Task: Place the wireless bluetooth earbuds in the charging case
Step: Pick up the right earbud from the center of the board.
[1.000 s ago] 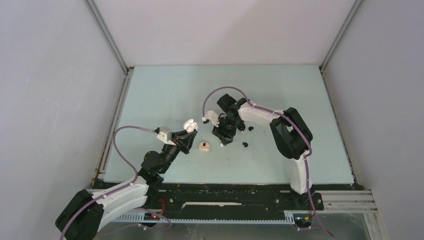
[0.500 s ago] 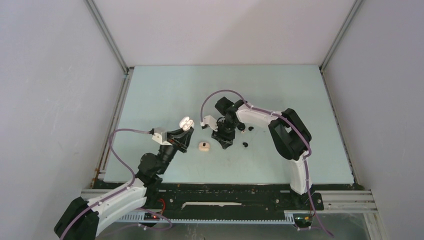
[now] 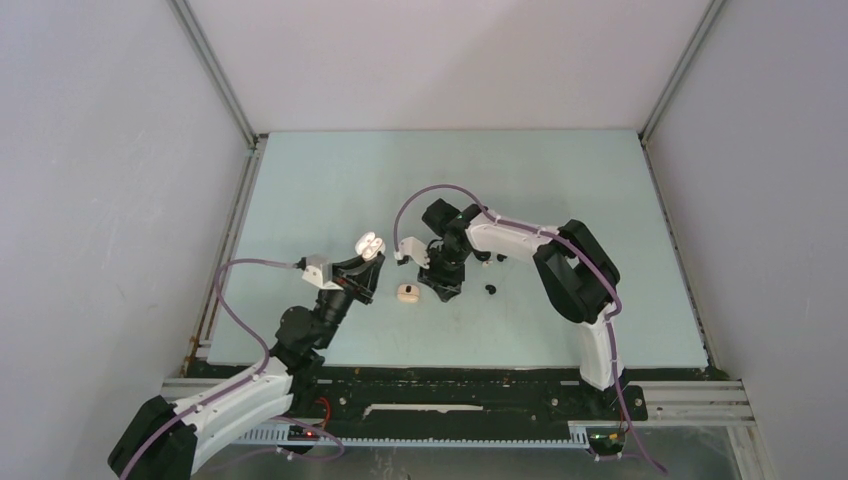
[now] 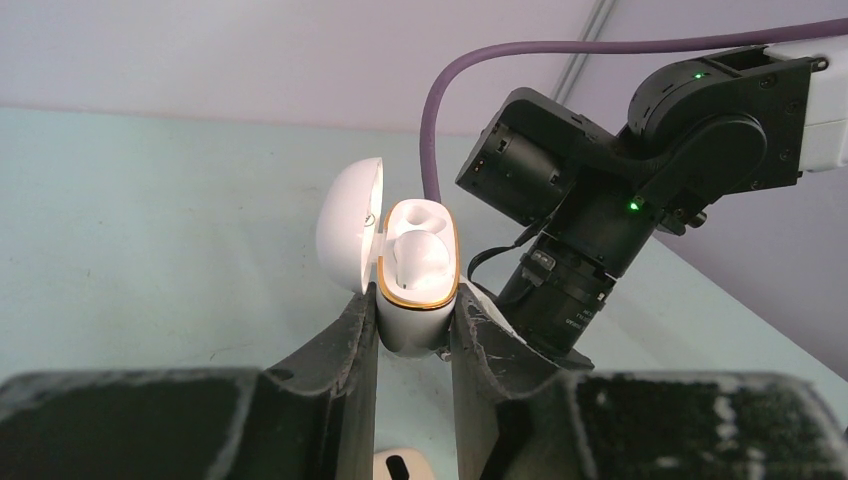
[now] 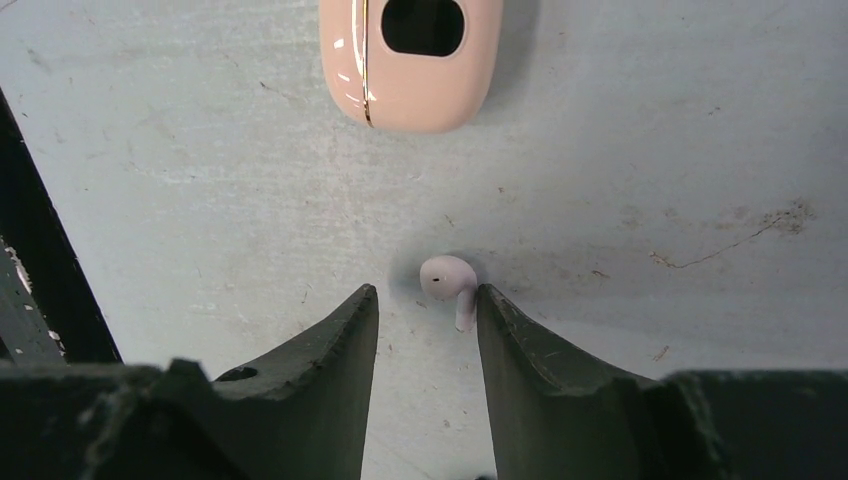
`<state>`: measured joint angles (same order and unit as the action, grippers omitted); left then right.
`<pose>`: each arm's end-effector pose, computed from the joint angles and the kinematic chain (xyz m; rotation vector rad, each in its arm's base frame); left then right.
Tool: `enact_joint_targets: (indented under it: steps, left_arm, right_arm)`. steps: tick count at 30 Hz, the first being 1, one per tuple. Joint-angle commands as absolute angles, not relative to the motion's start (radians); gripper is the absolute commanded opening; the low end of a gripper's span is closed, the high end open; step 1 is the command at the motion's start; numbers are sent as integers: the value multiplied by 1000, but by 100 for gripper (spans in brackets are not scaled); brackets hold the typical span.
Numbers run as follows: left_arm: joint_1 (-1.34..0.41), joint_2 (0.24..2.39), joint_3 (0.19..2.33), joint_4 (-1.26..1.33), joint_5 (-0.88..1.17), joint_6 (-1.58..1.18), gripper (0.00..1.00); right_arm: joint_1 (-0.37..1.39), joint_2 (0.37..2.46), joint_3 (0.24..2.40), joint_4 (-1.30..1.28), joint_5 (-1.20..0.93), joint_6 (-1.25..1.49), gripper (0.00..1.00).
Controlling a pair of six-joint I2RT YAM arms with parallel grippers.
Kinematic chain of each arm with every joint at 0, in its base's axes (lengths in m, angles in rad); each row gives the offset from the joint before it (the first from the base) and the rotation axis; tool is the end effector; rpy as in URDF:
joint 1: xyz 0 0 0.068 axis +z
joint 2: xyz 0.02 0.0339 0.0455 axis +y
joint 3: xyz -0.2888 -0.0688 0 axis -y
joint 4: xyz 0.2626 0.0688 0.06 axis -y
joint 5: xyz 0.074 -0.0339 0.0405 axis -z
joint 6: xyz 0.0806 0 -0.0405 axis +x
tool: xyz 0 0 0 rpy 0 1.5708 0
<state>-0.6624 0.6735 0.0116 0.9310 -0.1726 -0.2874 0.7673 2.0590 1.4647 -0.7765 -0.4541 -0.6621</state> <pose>0.1553 -0.1036 0.2203 0.0995 1.3346 -0.6961 0.2891 0.3279 0.1277 -1.9450 2.1393 0.6821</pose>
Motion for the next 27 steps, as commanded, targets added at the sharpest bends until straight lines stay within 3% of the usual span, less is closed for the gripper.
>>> enact_joint_targets:
  steps: [1,27]
  left_arm:
    - [-657,676,-93,969,-179,-266,0]
    - [-657,669,-90,962,-175,-267,0]
  right_arm:
    - [776,2089,1458,-745,-433,-659,45]
    - [803,2146,1474,-708,-322,-621,39]
